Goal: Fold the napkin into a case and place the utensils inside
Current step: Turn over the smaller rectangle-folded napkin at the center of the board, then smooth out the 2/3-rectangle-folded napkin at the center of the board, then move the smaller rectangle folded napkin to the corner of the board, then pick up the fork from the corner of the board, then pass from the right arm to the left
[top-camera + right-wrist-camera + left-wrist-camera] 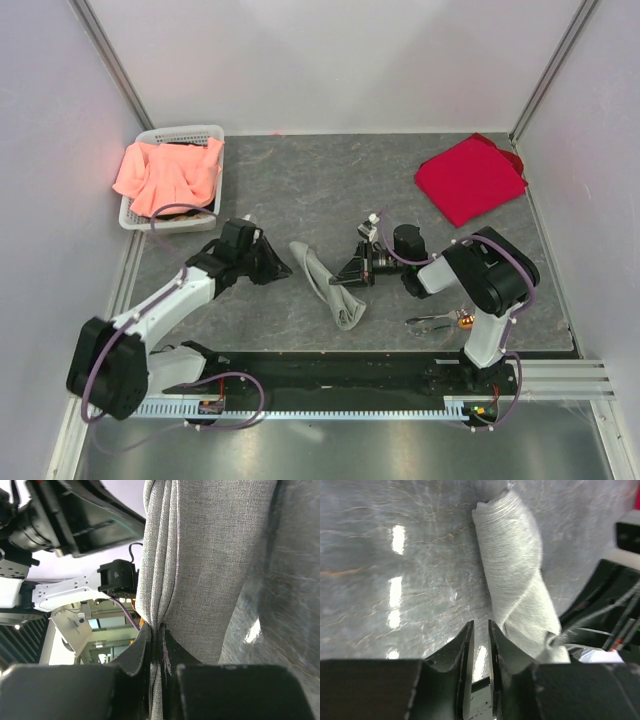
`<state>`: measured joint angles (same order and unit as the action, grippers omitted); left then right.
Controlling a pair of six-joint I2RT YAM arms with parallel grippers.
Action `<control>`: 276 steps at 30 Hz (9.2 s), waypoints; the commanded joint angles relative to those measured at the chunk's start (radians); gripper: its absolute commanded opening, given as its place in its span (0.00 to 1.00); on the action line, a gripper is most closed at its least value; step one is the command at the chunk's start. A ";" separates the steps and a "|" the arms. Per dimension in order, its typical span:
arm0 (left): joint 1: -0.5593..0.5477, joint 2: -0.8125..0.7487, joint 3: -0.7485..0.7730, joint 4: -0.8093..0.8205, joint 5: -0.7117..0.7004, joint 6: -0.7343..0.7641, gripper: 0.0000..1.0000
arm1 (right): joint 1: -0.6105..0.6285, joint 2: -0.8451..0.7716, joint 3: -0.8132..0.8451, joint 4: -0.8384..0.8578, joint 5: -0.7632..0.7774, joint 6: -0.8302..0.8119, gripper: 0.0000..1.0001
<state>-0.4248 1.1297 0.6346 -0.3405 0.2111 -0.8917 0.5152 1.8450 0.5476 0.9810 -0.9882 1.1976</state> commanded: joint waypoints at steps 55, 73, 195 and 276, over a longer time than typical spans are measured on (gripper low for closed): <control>-0.405 0.668 0.625 0.098 0.043 0.128 0.17 | 0.014 -0.748 0.065 -1.452 0.795 -0.583 0.46; -0.397 0.647 0.562 0.195 0.076 0.050 0.15 | 0.034 -0.488 0.098 -1.314 1.004 -0.735 0.41; -0.258 -0.148 0.062 0.182 0.347 0.119 0.46 | -0.198 -0.640 0.502 -1.844 1.243 -0.362 0.98; -0.313 -0.011 0.373 -0.225 0.267 0.454 0.02 | 0.114 -0.566 0.839 -1.780 0.774 -0.996 0.69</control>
<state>-0.7712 1.2030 0.9615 -0.3733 0.3771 -0.6109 0.6136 1.2781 1.1851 -0.5465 -0.3447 0.6491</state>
